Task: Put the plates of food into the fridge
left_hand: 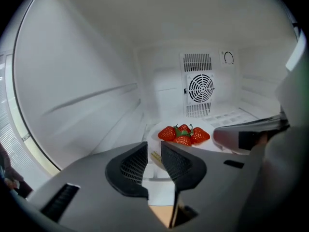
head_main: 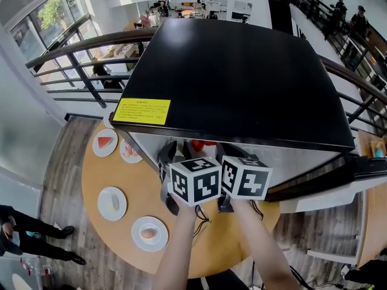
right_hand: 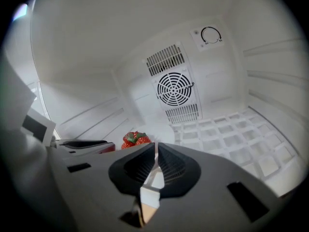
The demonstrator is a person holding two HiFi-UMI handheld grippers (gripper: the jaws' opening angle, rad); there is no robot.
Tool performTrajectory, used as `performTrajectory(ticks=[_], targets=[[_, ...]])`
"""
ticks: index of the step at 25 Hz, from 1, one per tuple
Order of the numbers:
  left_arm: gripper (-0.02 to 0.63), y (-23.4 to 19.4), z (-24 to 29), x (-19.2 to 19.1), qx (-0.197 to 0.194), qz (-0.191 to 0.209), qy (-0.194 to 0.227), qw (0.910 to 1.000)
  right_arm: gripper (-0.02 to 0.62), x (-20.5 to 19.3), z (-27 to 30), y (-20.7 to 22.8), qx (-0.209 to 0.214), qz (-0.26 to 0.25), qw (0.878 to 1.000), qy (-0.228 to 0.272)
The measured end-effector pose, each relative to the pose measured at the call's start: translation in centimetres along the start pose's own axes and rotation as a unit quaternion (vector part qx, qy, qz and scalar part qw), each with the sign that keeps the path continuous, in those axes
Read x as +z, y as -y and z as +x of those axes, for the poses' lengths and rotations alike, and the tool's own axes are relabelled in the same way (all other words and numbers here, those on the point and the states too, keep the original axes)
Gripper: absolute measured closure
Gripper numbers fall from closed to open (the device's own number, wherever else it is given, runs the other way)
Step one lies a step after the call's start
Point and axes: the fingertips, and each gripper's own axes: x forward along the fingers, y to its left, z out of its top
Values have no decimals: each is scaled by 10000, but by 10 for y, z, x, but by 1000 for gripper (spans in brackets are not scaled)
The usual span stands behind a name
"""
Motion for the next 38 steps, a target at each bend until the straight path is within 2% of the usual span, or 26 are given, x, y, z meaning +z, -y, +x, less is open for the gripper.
performTrajectory(ticks=[5,8,13,19,27,33,38], targets=[[514,-6,-18,17,89,33,624,9980,566,12,-13,-2,330,403,9944,922],[514,-11,-36,20,35,-87,938,9955,566,16,-30,1,324,584,9885,1360],[514,-15,-78,13,-417,-688,1362,9874,566,18,-74,-8,232,452,9827,1780],[546,-22,-131,1,-984,-1254,1818,9703,566,2,-134,-29,404,401,9784,1988],[586,-40,-195,-33,-1335,-1321,1953,9626,566,-42,-202,-42,266,372,9763,2115],[594,-40,-222,-59,-1431,-1383,1901,9614,566,-64,-230,-43,91,515,9742,2196],[598,-31,-235,-84,-1483,-1166,1785,9657,566,-80,-244,-50,15,440,9742,2215]])
